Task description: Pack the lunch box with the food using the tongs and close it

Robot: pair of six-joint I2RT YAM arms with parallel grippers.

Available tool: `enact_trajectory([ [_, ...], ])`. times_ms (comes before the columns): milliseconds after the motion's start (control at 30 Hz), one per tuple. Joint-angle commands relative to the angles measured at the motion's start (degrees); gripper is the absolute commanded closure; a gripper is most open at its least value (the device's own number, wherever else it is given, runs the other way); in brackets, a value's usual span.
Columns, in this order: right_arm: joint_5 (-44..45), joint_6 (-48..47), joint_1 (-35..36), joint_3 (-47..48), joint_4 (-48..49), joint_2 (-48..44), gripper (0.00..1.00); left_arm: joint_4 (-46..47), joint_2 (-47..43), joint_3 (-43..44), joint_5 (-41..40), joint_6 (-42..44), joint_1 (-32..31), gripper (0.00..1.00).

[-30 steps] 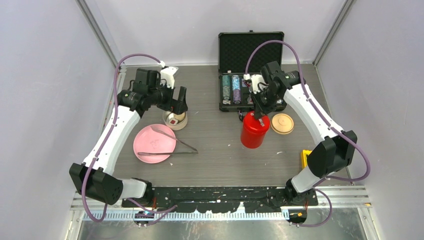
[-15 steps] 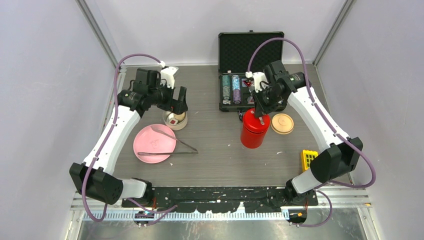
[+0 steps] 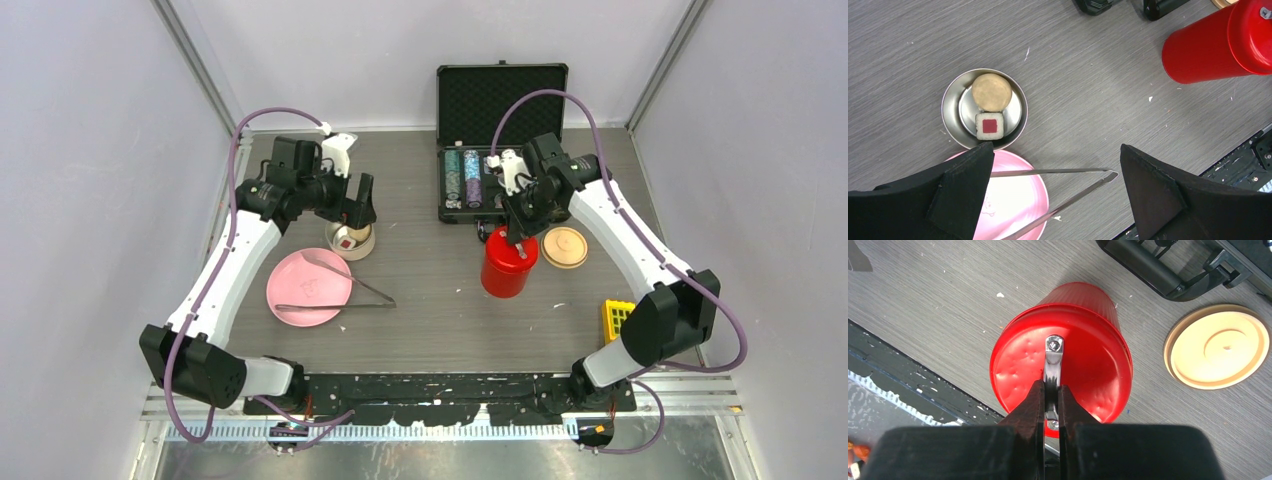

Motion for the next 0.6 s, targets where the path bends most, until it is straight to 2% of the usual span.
enact_trajectory([
  [0,0.3,0.6,1.1,-2.9,2.9,-0.3,1.00,1.0,-0.2,0.0,1.1,0.7,0.0,0.00],
  [267,-4.4,3.8,2.3,-6.3,8.3,0.7,0.99,0.8,0.4,0.6,1.6,0.6,0.0,0.00],
  [567,-4.2,5.8,6.6,-2.5,15.0,3.8,0.99,0.5,0.7,1.4,2.1,0.2,0.0,0.00],
])
